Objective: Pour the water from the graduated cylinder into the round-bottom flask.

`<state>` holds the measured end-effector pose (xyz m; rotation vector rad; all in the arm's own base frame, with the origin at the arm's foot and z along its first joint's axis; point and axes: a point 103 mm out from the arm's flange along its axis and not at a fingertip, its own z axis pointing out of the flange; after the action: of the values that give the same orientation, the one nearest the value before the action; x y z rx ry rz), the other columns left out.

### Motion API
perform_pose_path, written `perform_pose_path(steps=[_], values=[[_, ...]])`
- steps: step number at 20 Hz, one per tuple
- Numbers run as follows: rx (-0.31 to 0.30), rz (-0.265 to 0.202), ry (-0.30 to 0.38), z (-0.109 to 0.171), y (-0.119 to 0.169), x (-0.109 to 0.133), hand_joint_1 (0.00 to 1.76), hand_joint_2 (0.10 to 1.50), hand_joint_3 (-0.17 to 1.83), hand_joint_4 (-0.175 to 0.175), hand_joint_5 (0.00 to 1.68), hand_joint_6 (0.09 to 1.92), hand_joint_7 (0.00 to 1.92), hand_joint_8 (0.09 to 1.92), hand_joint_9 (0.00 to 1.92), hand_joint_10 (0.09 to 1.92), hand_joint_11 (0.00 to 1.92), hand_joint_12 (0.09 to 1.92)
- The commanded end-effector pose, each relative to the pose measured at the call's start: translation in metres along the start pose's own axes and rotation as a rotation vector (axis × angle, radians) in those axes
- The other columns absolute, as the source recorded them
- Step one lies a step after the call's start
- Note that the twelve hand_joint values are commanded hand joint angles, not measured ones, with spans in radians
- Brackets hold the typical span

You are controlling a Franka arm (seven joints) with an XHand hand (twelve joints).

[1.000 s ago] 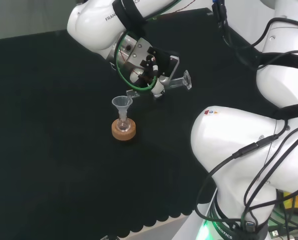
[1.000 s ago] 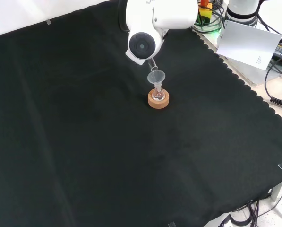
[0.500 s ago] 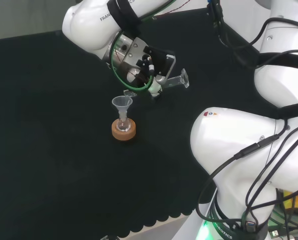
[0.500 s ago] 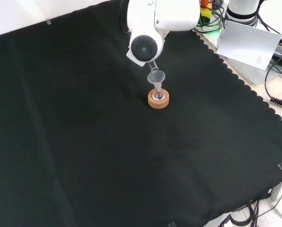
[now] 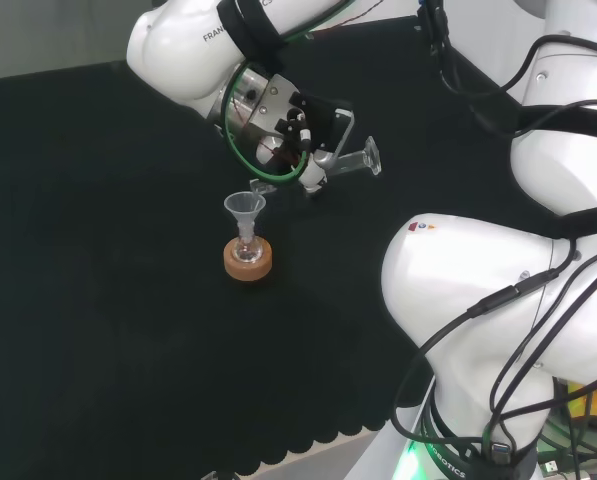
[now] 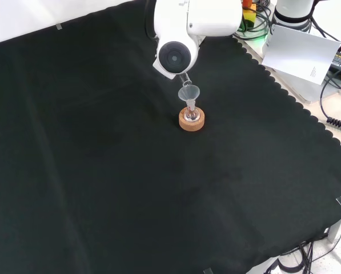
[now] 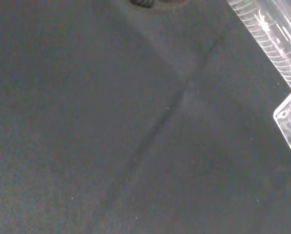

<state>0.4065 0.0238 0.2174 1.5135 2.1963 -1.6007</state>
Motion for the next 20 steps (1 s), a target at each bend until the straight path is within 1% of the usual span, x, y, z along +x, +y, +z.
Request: perform_pose_path(steps=[1, 4, 6, 9, 11, 14, 20], values=[[-0.066, -0.025, 0.088, 0.008, -0.003, -0.008, 1.27, 1.1, 0.0, -0.175, 1.0, 0.98, 1.03, 0.96, 1.51, 0.09, 1.31, 0.69], [-0.107, -0.032, 0.131, 0.011, -0.004, -0.012, 1.27, 1.1, 0.0, -0.175, 1.0, 0.98, 1.03, 0.96, 1.51, 0.09, 1.31, 0.69], [-0.129, -0.049, 0.184, 0.013, -0.004, -0.017, 1.27, 1.1, 0.0, -0.175, 1.0, 0.98, 1.03, 0.96, 1.51, 0.09, 1.31, 0.69], [-0.169, -0.056, 0.234, 0.013, -0.006, -0.022, 1.27, 1.1, 0.0, -0.175, 1.0, 0.98, 1.03, 0.96, 1.51, 0.09, 1.31, 0.69], [-0.203, -0.068, 0.287, 0.012, -0.007, -0.026, 1.27, 1.1, 0.0, -0.175, 1.0, 0.98, 1.03, 0.96, 1.51, 0.09, 1.31, 0.69], [-0.253, -0.062, 0.348, 0.009, -0.008, -0.03, 1.27, 1.1, 0.0, -0.175, 1.0, 0.98, 1.03, 0.96, 1.5, 0.09, 1.31, 0.69], [-0.35, -0.051, 0.435, 0.008, -0.007, -0.033, 1.27, 1.1, 0.0, -0.175, 1.0, 0.98, 1.03, 0.96, 1.5, 0.09, 1.31, 0.69]])
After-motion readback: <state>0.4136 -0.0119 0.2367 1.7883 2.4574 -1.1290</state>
